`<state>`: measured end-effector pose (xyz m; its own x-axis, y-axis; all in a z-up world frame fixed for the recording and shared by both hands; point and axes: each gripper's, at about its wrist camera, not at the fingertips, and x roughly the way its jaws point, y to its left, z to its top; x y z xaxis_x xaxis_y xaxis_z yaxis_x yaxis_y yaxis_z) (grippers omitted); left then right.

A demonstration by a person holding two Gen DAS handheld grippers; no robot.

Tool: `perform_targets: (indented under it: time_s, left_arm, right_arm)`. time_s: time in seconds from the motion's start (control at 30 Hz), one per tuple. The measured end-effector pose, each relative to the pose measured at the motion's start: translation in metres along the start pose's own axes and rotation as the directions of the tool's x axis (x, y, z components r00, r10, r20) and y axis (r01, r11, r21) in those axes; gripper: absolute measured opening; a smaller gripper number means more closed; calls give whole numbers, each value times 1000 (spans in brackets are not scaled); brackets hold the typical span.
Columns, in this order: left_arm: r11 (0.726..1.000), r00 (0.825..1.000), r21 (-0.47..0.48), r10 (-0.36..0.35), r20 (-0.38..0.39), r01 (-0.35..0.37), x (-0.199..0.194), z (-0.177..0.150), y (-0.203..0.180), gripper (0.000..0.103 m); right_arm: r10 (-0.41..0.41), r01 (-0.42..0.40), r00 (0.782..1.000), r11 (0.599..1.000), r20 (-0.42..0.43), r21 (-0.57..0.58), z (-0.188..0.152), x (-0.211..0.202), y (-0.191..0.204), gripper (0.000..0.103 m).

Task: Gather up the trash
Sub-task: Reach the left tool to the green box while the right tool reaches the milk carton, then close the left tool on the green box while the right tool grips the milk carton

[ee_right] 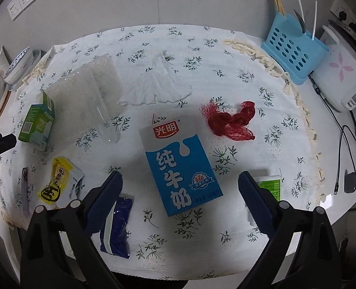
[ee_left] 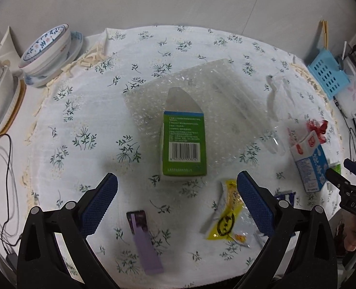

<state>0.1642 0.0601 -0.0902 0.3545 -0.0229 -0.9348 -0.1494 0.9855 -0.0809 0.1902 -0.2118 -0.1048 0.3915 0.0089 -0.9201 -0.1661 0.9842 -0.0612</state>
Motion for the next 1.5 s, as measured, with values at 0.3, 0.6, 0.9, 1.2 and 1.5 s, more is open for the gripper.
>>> perform_targets:
  time_s: [0.3,0.6,0.9,1.2,1.5]
  left_arm:
    - [1000,999,10,7,-35,-6,30,23,2,96]
    - [1000,998,18,2,-63,-1,50,31,-1,87]
    - [999,996,12,-35,-85,36,59,32,-6,72]
    - [999,995,31,-34,-95,37,61,31,-9,48]
    - [999,998,20,-27,-65,28,45,27,-3,46]
  right_arm:
    - [9,-9,998,1000,-65,1,13,27,-2,93]
    - [11,-12,993,1000,-114,-7,18,47,2,89]
    - [4,-2,991,1000,-135,15,15,61,2,78]
    - [-10,17,992,999,-122,51,12,60,0,70]
    - [-1,9,996,996,-86,90,4,43,-4,70]
